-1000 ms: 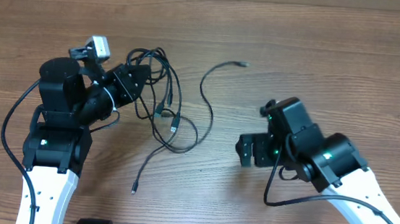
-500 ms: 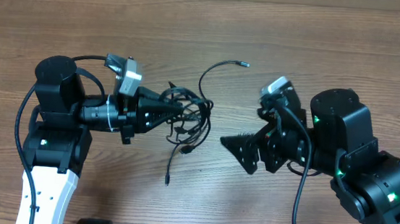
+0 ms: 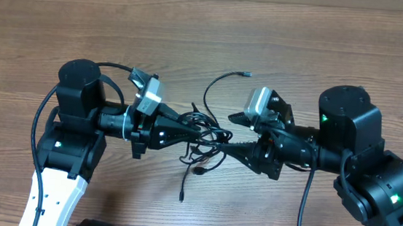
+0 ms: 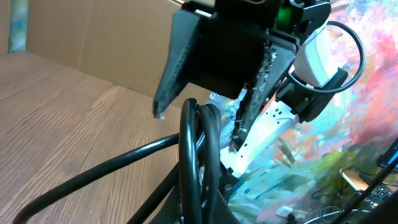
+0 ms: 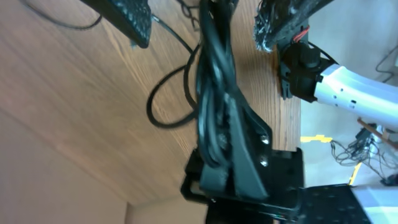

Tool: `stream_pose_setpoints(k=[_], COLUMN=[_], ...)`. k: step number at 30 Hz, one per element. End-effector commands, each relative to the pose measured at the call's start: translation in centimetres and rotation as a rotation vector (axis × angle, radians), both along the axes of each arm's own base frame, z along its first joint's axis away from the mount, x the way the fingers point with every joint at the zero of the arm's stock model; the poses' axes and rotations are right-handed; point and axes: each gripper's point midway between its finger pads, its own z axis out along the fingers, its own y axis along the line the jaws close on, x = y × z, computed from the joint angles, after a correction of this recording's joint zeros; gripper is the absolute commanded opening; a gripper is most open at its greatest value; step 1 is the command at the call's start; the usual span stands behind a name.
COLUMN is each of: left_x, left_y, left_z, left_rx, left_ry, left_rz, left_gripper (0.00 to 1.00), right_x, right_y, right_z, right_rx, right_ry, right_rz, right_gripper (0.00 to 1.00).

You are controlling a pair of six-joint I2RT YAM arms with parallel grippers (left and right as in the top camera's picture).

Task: Untangle cables

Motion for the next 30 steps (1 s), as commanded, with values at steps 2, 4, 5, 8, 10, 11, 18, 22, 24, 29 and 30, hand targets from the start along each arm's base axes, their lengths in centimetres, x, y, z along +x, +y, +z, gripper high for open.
stream_pose_setpoints(k=[2, 4, 5, 8, 10, 11, 18, 22, 24, 29, 30], left_x=[-0.7, -0.8, -0.6, 1.1, 2.8, 3.3, 10.6, 10.2, 9.7, 6.6, 5.2], left_y=[-0.8, -1.2, -1.4, -1.5, -1.3, -1.3, 6.2, 6.8, 5.2, 1.4, 0.6], left_z=[0.3, 0.3, 0.2, -0.3, -1.0, -1.2, -10.7, -11.8, -10.6, -7.7, -6.9], left_rx=[0.000, 0.006, 0.014, 0.048, 0.079, 0.089, 0.290, 0.285, 0.299, 0.296, 0.278], left_ry=[-0.048, -0.031, -0.010, 0.033, 0.075, 0.092, 0.791, 0.926, 0.800, 0.459, 0.367], left_rz=[-0.024, -0.029, -0.016, 0.086, 0.193, 0.225, 1.044, 1.100, 0.967, 0.575, 0.457], left_gripper=[0.04, 0.04, 0.04, 0.04, 0.04, 0.04, 0.04, 0.05, 0.04, 0.04, 0.04], right_x=[-1.1, -1.1, -1.1, -1.1, -1.2, -1.3, -1.4, -1.4, -0.8, 0.8, 0.9], right_y=[0.2, 0.2, 0.2, 0.1, 0.1, 0.0, -0.1, -0.1, -0.4, -1.9, -1.9], right_z=[1.7, 1.7, 1.7, 1.7, 1.4, 1.3, 1.0, 1.0, 0.5, -1.2, -1.3], right_rx=[0.034, 0.034, 0.034, 0.032, 0.025, 0.021, 0.013, 0.013, -0.015, -0.113, -0.126], right_ry=[-0.071, -0.070, -0.070, -0.067, -0.056, -0.048, -0.034, -0.035, -0.035, -0.038, -0.058], right_rz=[0.064, 0.064, 0.064, 0.064, 0.063, 0.063, 0.063, 0.063, 0.024, -0.097, -0.090], right_gripper=[0.27, 0.20, 0.08, 0.04, 0.04, 0.04, 0.04, 0.04, 0.31, 0.90, 0.91])
